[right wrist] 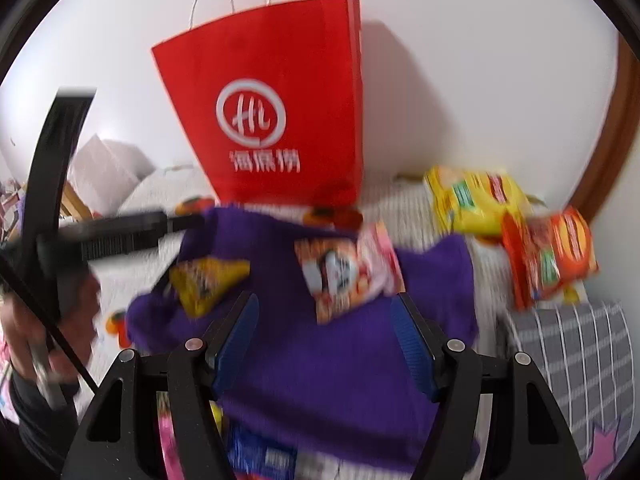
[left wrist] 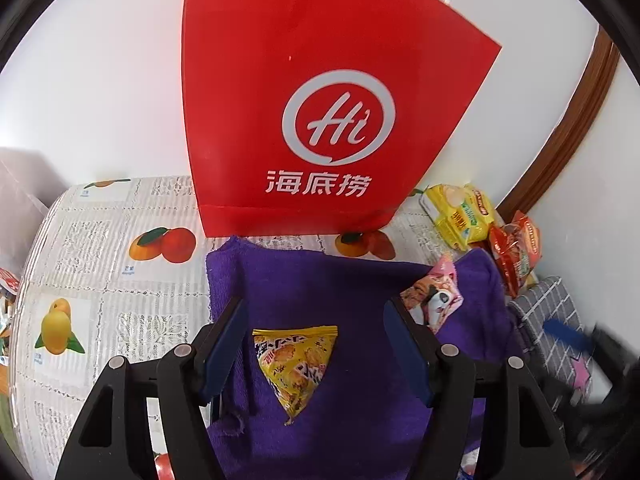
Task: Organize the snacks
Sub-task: 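Lower the yellow triangular bag onto the towel and open the left gripper, then move the right gripper to the pile and grasp the pink peach candy bag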
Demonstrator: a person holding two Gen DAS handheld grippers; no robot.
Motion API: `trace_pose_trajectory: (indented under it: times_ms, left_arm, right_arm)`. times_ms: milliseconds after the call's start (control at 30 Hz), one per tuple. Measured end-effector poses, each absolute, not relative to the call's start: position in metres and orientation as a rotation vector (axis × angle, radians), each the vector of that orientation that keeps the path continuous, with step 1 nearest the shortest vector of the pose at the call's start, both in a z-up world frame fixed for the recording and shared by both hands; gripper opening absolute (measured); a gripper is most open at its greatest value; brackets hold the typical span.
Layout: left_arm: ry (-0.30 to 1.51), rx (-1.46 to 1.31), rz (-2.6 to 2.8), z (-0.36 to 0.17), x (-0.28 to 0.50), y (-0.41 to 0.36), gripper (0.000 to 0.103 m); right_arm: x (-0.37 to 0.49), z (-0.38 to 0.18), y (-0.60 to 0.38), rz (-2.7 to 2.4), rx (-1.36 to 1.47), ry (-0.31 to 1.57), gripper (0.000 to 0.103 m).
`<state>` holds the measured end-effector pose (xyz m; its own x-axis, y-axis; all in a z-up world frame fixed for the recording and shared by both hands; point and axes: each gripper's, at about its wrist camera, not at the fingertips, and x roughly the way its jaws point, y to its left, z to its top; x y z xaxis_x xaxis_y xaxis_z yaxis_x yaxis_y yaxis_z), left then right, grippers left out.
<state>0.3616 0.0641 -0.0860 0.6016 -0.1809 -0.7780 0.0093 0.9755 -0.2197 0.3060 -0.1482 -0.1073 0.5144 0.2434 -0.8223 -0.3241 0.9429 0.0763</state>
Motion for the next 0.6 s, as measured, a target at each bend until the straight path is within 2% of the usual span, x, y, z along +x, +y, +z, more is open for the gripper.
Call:
trace_pose_trajectory:
  times_ms: [300, 600]
  left_arm:
    - [0.895, -0.15, -0.168, -0.063, 0.344, 0.041, 0.068]
    - [0.868, -0.146, -0.273, -0.042, 0.322, 0.017, 0.071]
  right_arm:
    - [0.223, -0.147, -0.191, 0.225, 0.03, 1.11, 0.068]
    - [0.188, -0.201, -0.2, 0.198, 0.12, 1.217, 0.068]
